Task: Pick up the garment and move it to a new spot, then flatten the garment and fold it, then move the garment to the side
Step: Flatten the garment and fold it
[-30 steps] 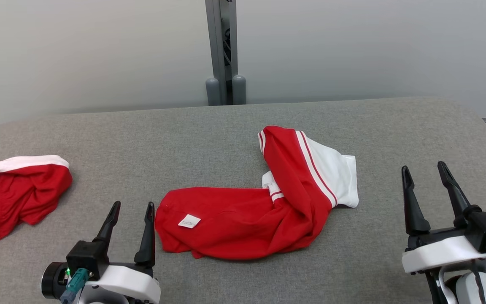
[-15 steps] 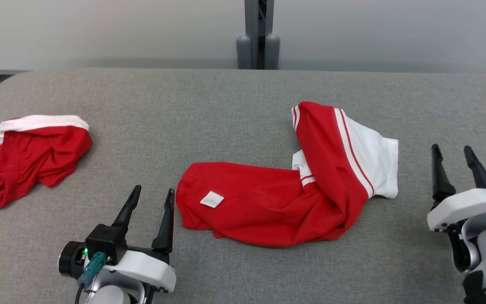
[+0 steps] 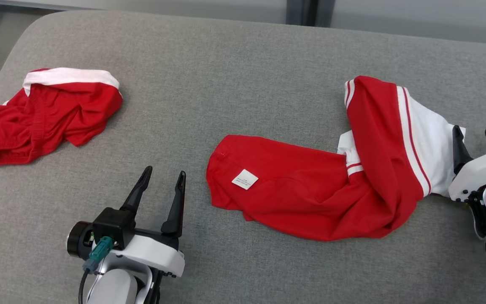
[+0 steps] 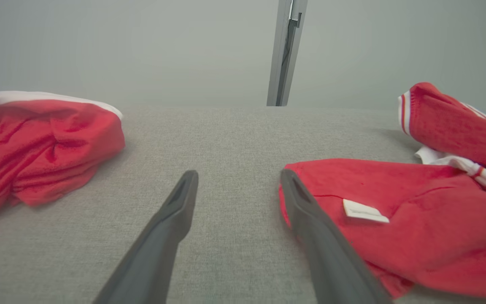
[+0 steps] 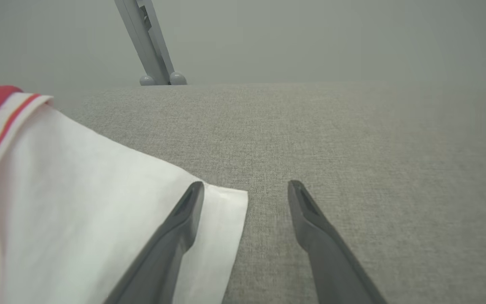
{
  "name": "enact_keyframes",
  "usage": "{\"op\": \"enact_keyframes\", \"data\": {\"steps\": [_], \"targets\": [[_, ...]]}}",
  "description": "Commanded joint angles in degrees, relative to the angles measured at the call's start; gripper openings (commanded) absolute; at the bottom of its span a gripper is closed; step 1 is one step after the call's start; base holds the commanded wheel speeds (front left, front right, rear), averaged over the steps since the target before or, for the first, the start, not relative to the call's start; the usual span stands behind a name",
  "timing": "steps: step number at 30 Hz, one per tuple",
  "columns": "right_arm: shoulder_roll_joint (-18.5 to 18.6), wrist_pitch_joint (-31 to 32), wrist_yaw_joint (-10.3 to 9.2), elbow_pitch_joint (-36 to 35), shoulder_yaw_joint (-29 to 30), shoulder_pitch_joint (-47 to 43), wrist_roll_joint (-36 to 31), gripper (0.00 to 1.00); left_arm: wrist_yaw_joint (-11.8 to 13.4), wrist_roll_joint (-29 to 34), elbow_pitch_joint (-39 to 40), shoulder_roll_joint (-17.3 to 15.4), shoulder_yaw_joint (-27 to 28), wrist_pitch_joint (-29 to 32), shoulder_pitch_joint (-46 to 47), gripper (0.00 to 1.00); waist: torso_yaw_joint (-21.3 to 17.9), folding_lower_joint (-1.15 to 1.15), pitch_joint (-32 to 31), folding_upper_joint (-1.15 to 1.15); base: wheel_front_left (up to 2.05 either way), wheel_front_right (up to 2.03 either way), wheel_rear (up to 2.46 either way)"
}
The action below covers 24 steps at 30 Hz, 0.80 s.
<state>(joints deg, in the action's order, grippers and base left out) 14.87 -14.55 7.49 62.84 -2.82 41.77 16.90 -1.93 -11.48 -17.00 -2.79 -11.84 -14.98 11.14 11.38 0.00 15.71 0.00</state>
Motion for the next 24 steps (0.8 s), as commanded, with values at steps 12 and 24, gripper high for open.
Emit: {"op": "enact_keyframes", "data": {"steps": [12, 24], "targets": [[1.3, 1.2, 0.01, 6.4, -6.1, 3.5, 4.3, 0.0, 0.9, -1.0, 0.3, -0.2, -0.4, -0.2, 1.7, 1.0, 1.8, 0.0, 1.3, 0.0, 0.0, 0.0, 0.0], [2.6, -0.8, 0.01, 1.4, -8.2, 3.0, 7.4, 0.0, 1.3, -0.6, -0.5, -0.2, 0.4, -0.2, 0.3, 1.0, -1.1, 0.0, -2.4, 0.0, 0.0, 0.0, 0.0]]}}
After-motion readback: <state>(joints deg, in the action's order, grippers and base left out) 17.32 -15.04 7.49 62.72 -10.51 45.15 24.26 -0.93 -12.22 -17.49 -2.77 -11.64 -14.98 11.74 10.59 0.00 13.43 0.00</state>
